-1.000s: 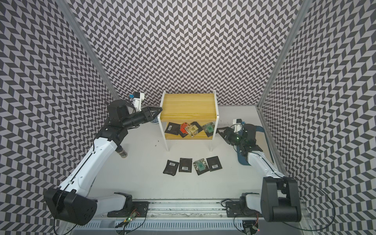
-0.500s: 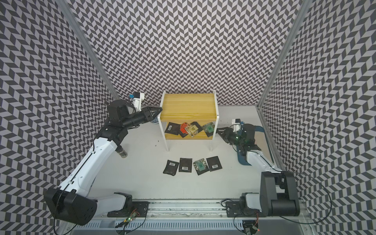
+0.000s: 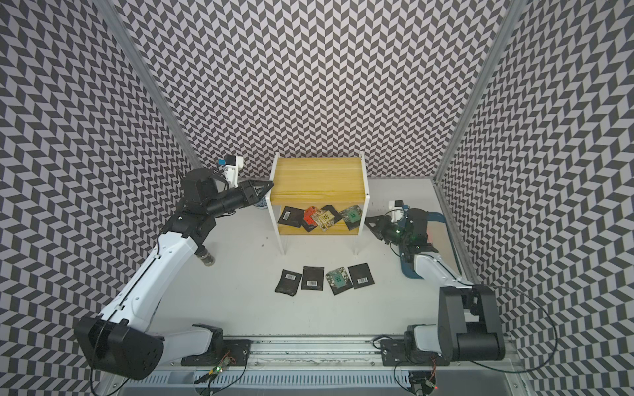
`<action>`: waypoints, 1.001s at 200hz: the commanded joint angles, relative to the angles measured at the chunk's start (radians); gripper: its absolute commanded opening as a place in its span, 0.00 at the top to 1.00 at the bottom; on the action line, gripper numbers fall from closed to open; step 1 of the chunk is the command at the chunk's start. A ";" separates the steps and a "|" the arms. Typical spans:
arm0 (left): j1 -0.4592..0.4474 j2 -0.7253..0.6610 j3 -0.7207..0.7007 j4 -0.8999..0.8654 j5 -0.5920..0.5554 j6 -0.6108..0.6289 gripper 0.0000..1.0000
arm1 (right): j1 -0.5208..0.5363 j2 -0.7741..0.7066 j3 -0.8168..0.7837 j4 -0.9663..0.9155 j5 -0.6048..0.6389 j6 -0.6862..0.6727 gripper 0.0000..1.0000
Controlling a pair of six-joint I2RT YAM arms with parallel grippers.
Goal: Remove the tea bags from the shelf
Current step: Pick up the tea bag from the shelf.
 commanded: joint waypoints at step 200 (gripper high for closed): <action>0.022 0.010 -0.047 -0.092 -0.019 0.026 0.67 | -0.204 -0.408 -0.149 -0.180 0.057 -0.045 1.00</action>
